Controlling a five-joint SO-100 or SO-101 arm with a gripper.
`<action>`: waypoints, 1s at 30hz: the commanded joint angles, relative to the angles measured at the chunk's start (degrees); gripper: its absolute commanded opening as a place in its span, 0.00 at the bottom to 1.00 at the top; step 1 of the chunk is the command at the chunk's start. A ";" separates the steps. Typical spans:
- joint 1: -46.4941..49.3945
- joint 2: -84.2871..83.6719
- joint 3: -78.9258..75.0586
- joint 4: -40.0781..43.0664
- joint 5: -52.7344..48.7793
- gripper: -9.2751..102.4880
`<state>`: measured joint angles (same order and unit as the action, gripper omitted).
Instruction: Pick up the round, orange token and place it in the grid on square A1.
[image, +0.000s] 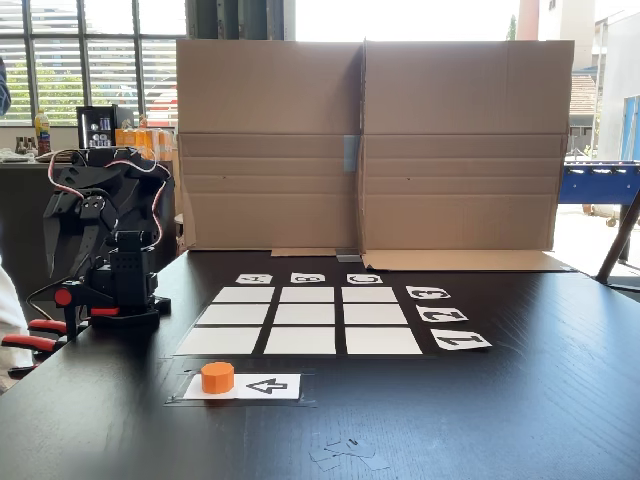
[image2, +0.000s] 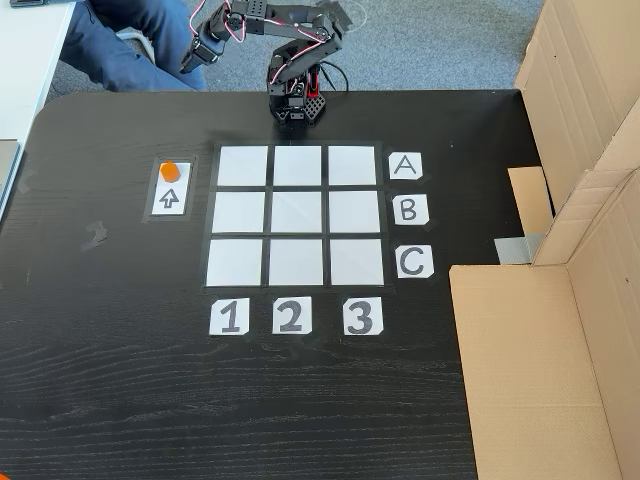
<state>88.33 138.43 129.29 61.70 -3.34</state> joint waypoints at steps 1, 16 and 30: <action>-1.58 -4.66 -8.26 2.90 -1.32 0.18; -12.04 -28.65 -41.92 23.20 -2.02 0.29; -21.97 -42.45 -47.72 23.38 13.10 0.37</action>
<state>68.29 96.59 83.94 85.61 6.15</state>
